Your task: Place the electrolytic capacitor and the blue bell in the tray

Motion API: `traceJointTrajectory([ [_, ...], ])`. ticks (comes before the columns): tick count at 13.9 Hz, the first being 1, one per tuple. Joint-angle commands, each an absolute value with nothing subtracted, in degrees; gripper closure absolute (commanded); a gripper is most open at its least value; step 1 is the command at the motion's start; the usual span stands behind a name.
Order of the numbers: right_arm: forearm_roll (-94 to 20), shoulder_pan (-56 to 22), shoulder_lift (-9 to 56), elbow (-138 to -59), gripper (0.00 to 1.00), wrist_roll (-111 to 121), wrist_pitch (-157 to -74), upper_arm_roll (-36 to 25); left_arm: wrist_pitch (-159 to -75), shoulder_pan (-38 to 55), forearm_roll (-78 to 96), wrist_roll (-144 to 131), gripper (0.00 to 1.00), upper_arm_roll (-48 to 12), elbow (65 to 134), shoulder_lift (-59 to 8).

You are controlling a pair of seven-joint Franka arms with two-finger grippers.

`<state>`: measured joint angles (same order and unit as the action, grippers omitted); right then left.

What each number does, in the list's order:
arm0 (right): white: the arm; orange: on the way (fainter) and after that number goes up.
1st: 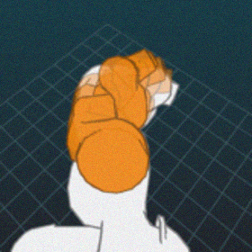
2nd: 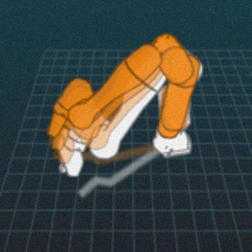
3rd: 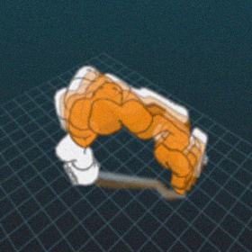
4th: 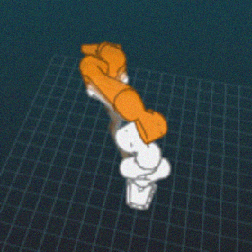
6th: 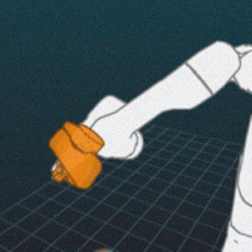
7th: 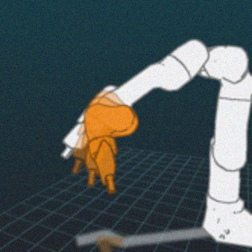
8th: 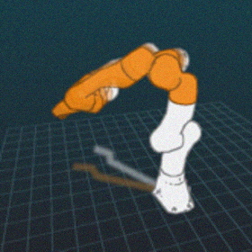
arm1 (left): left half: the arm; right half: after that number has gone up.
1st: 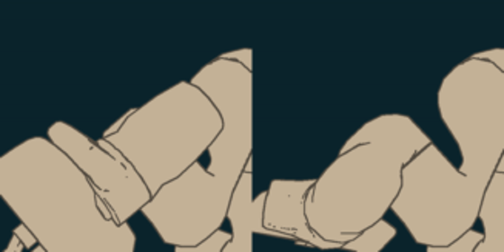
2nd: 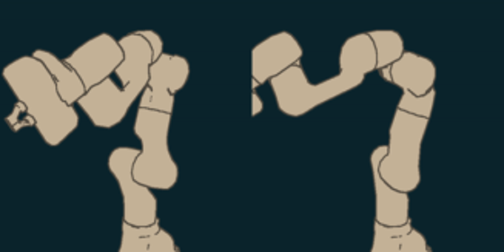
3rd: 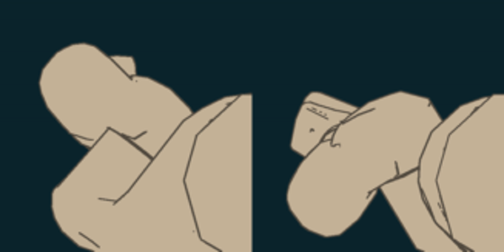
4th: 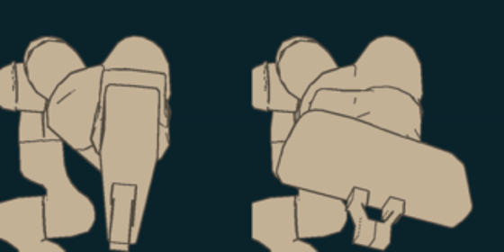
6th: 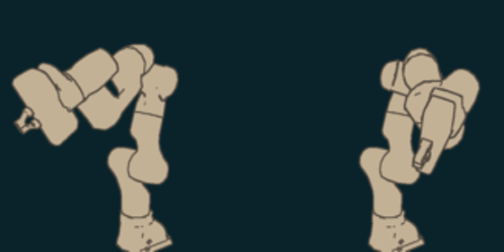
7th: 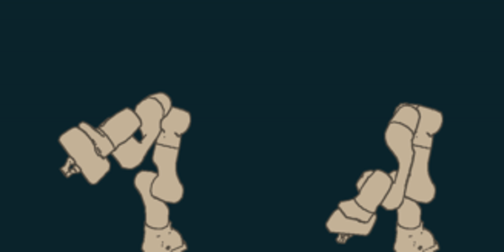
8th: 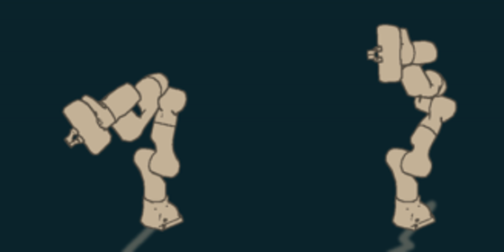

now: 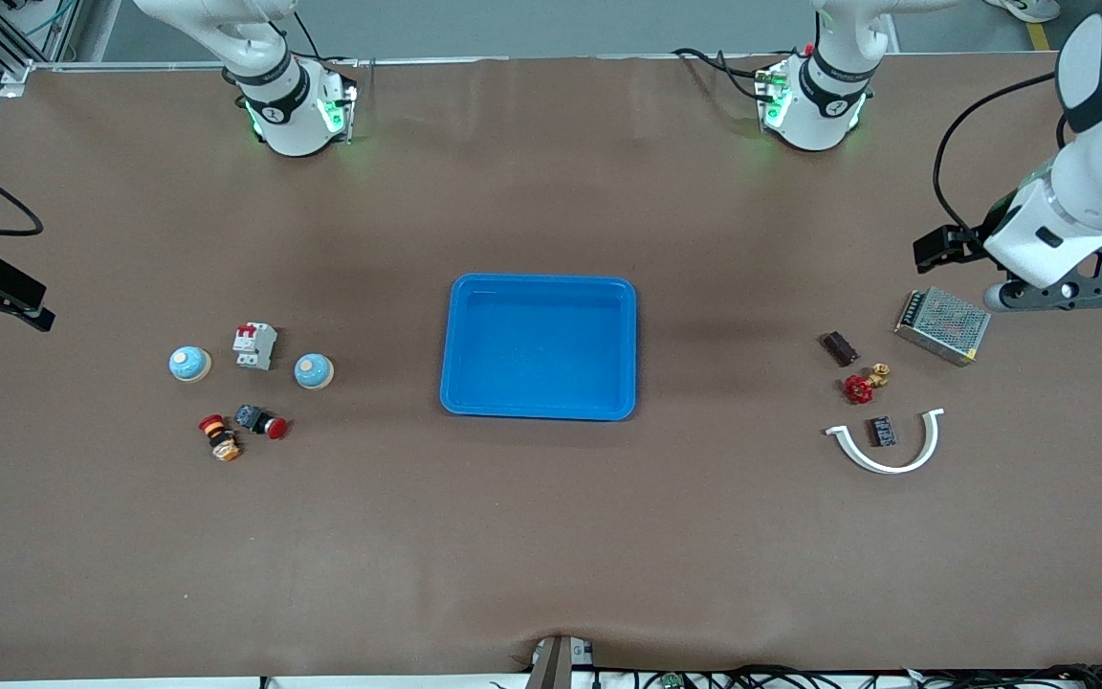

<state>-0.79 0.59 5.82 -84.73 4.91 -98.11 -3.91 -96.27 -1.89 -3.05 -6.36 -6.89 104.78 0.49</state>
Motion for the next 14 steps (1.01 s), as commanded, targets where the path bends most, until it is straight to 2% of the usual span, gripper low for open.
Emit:
traceJointTrajectory([
  [1,-0.44,0.97,4.39,-85.96,0.00,4.13,-98.17,-3.78,-102.63,-2.11,-3.96,-6.41,0.00,-7.29,112.04,2.99],
  [4,-0.61,1.49,4.48,-84.91,0.00,4.57,-98.35,-3.96,-107.66,-2.37,-3.96,-7.37,0.00,-7.38,117.33,3.43],
  [11,-1.05,1.41,5.10,-84.46,0.00,4.22,-98.17,-3.87,-110.56,-3.95,-2.73,-17.65,0.00,-7.73,122.52,2.38],
  [14,-1.14,0.88,7.81,-84.90,0.00,4.83,-98.70,-3.78,-111.00,-4.04,-2.29,-20.12,0.00,-7.73,123.48,1.06],
])
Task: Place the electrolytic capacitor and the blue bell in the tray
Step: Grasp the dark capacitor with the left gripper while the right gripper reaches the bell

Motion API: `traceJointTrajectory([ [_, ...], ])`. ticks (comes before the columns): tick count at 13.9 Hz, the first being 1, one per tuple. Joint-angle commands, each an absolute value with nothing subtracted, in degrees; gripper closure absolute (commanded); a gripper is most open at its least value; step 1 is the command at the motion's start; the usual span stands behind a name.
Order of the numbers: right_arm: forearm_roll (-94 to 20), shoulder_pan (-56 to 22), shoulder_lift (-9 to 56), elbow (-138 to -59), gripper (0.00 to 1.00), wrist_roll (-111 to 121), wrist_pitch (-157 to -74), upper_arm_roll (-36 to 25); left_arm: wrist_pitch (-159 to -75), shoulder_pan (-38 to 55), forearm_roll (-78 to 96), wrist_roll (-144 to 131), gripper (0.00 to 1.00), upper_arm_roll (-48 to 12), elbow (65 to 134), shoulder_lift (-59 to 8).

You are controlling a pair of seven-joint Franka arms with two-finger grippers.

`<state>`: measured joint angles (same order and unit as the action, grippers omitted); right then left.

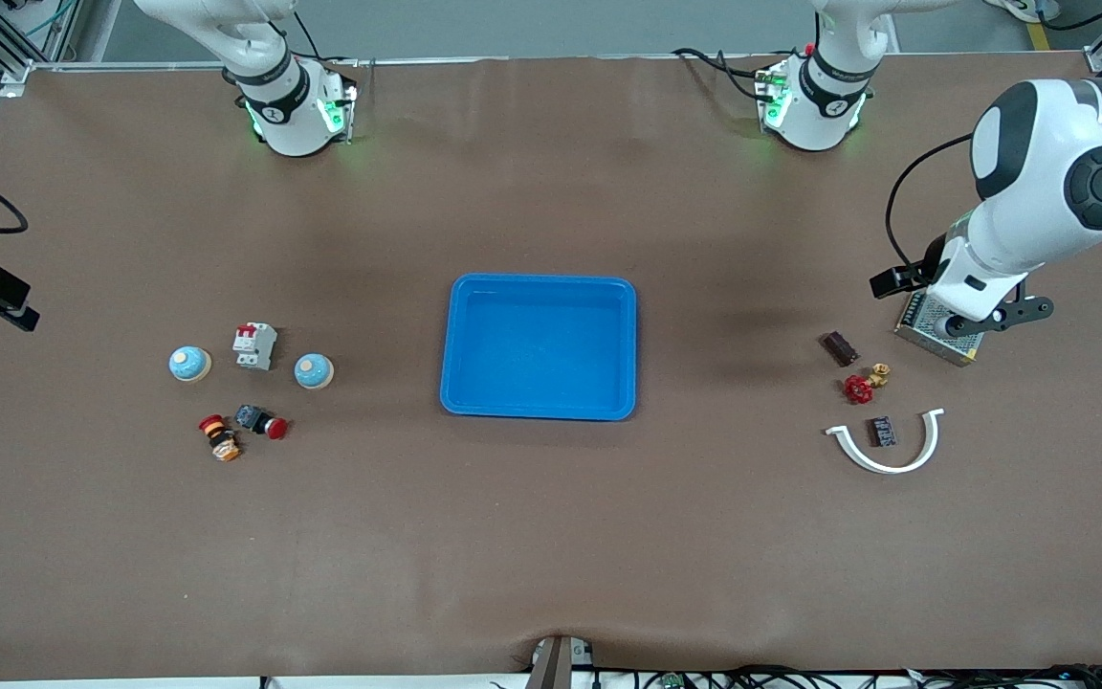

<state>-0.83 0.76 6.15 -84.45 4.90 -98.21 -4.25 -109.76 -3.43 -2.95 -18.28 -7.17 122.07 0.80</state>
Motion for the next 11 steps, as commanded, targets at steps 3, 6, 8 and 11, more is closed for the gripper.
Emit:
traceJointTrajectory([
  [3,-1.23,-1.22,12.47,-86.47,0.00,4.75,-100.80,-3.60,-111.80,-3.96,-0.71,-21.97,0.00,-7.73,124.71,0.70],
  [6,-1.23,-2.72,13.54,-94.36,0.00,4.66,-111.67,-3.60,-113.63,-3.43,-0.35,-24.16,0.00,-7.82,125.94,-1.05],
  [8,-1.23,-3.43,14.76,-97.81,0.00,4.66,-116.70,-3.60,-115.48,-2.64,-0.35,-26.44,0.00,-8.08,126.91,-2.54],
  [11,-1.23,-3.60,18.71,-97.82,0.00,4.92,-118.47,-3.52,-119.26,-2.64,-0.79,-30.92,0.00,-9.05,127.97,-5.61],
])
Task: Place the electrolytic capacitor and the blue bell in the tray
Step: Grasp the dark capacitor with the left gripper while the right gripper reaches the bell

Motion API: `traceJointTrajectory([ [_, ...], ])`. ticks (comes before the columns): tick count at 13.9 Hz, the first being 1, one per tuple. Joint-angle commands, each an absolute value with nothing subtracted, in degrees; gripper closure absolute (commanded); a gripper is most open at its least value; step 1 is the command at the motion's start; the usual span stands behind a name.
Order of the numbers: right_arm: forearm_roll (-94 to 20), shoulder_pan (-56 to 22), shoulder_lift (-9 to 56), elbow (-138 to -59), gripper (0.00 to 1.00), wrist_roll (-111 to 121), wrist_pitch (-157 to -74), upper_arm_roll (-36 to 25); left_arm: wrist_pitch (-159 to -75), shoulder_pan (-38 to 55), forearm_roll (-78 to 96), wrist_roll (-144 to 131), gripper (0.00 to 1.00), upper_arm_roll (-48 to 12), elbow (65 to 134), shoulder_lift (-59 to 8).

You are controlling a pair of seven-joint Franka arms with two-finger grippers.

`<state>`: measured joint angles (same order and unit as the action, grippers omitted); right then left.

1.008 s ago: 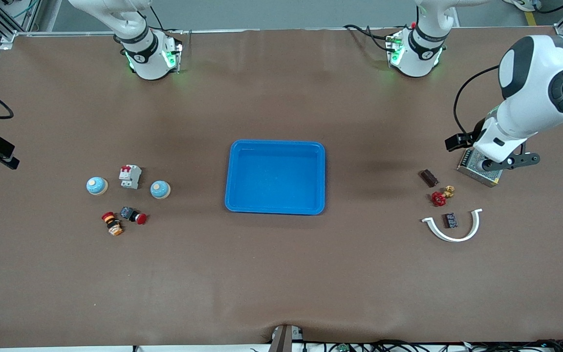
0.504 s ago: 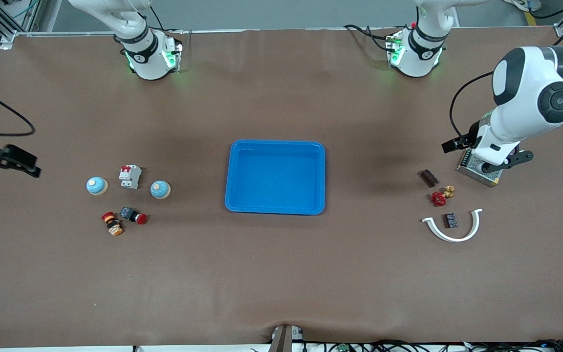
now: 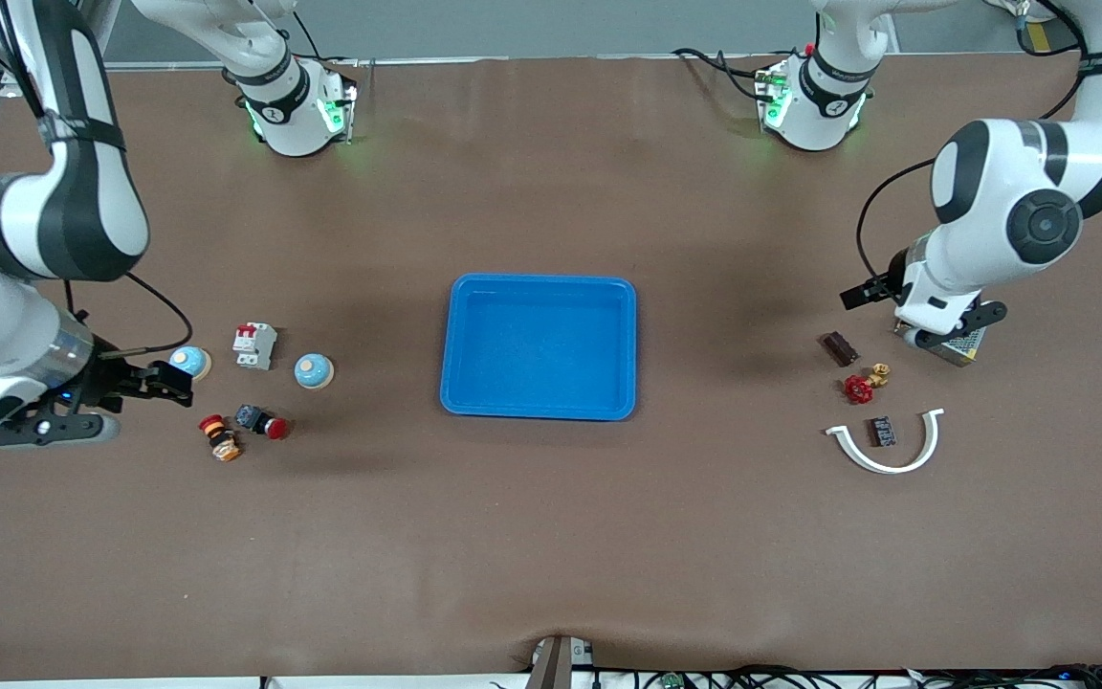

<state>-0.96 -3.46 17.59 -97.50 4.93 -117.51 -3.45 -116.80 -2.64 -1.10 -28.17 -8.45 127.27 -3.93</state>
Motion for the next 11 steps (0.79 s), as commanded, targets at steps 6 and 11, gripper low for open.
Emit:
traceJointTrajectory([
  [6,-1.23,-6.49,21.18,-99.84,0.00,4.22,-112.44,-3.52,-130.41,-3.52,-1.23,-35.50,0.15,-8.79,127.79,-15.02],
  [11,-3.86,-8.35,22.59,-101.07,0.00,4.74,-109.69,-3.43,-137.19,-3.52,-1.84,-37.88,0.25,-8.35,127.62,-20.38],
])
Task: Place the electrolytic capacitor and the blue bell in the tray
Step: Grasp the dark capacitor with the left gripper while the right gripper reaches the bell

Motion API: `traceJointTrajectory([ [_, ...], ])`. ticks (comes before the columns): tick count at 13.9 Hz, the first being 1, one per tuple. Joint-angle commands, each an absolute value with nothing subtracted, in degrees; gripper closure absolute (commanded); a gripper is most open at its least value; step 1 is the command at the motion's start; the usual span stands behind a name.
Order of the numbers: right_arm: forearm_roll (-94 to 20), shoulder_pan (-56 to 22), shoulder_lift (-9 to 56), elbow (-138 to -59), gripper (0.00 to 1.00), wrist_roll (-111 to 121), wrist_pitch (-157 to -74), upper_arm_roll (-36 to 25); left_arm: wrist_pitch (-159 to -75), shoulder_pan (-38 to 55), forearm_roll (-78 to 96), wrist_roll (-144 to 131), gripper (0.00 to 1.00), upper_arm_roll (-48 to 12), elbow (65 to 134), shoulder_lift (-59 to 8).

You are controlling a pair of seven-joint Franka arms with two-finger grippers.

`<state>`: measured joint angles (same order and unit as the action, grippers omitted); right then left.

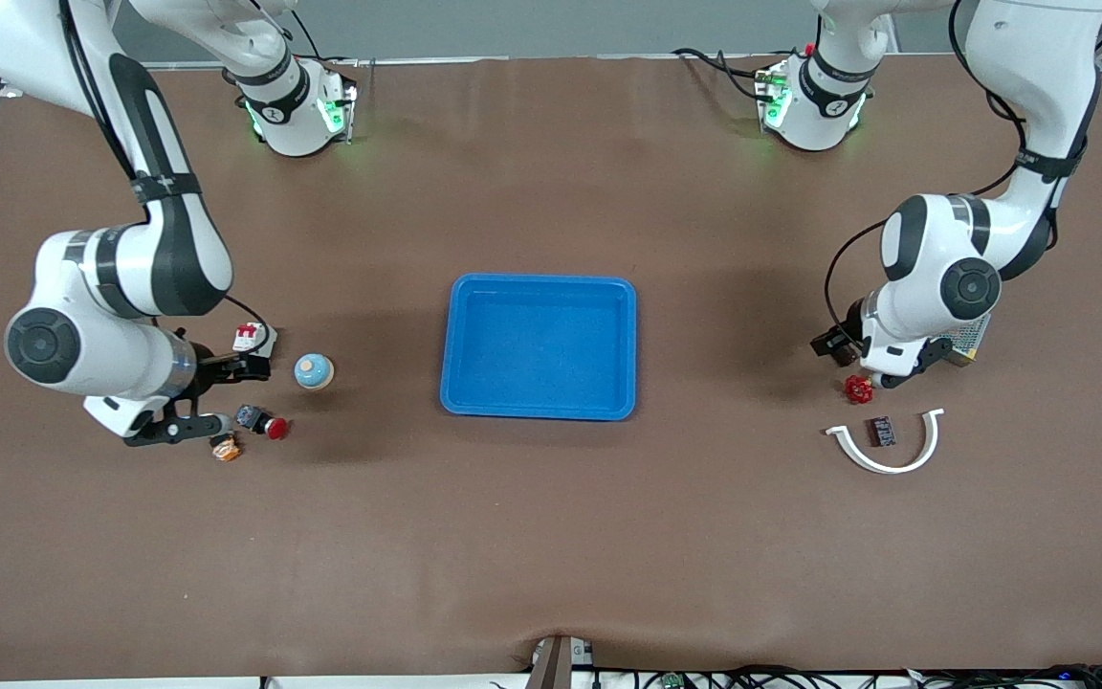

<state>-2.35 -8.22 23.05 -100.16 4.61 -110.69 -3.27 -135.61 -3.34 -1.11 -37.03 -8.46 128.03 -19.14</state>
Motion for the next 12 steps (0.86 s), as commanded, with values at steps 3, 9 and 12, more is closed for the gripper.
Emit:
traceJointTrajectory([
  [3,-3.96,-9.49,21.54,-100.90,0.00,4.92,-107.41,-2.55,-137.72,-4.39,-5.53,-37.97,0.28,-8.09,127.18,-21.71],
  [9,-3.96,-11.95,19.16,-100.72,0.00,10.63,-106.78,-1.58,-137.90,-4.83,-6.24,-37.88,0.95,-8.09,125.60,-23.46],
  [12,-3.96,-15.64,19.69,-101.16,0.00,10.02,-108.54,-1.14,-137.81,-4.66,-6.85,-37.88,1.00,-8.09,125.60,-23.82],
])
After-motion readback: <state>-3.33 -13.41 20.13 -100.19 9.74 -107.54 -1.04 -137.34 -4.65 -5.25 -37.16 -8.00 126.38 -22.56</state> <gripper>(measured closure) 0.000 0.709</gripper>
